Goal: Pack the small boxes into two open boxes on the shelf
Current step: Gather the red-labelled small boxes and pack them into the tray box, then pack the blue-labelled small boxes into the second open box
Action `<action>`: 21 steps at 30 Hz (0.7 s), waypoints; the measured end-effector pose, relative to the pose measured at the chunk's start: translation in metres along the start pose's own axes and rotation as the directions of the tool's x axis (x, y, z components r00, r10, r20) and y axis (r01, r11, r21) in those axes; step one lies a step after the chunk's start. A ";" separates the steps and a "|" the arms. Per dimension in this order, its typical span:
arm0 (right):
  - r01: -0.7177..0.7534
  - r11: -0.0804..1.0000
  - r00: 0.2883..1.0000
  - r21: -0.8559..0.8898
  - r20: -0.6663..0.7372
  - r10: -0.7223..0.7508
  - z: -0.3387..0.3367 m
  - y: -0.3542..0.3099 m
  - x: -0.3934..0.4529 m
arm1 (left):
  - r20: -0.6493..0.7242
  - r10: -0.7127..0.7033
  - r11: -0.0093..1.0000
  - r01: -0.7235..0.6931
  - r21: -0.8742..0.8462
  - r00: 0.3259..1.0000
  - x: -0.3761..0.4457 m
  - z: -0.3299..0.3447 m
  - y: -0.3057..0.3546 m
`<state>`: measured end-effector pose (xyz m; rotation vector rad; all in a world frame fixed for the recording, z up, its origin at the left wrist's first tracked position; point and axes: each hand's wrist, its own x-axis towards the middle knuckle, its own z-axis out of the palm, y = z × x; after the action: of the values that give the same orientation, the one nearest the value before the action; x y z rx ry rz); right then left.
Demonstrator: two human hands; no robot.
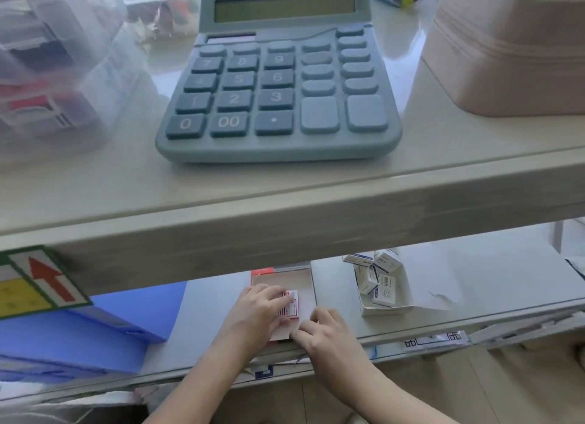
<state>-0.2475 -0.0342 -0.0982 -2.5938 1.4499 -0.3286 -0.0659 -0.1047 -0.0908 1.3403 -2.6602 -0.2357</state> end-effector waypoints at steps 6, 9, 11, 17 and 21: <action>-0.010 1.000 1.000 -0.001 0.012 0.010 0.001 0.000 0.001 | -0.048 -0.018 1.000 0.017 -0.023 0.999 -0.005 0.008 0.000; -0.018 1.000 1.000 0.006 0.013 0.018 0.003 0.000 0.001 | -0.073 -0.013 0.999 0.011 -0.030 0.997 -0.005 0.009 0.000; -0.016 1.000 1.000 0.002 0.012 0.016 0.004 0.000 0.001 | -0.085 -0.006 1.000 0.003 -0.030 0.996 -0.006 0.010 0.000; 0.001 1.000 1.000 -0.004 -0.005 -0.002 0.003 0.001 0.006 | -0.122 -0.010 0.999 0.004 -0.045 0.993 -0.004 0.013 -0.005; 0.001 0.999 1.000 -0.032 0.022 0.000 0.004 0.003 0.025 | -0.131 -0.051 0.997 0.044 -0.061 0.990 0.003 0.010 -0.019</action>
<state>-0.2365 -0.0569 -0.0996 -2.6145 1.4589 -0.2783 -0.0549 -0.1172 -0.1047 1.3531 -2.4958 -0.2200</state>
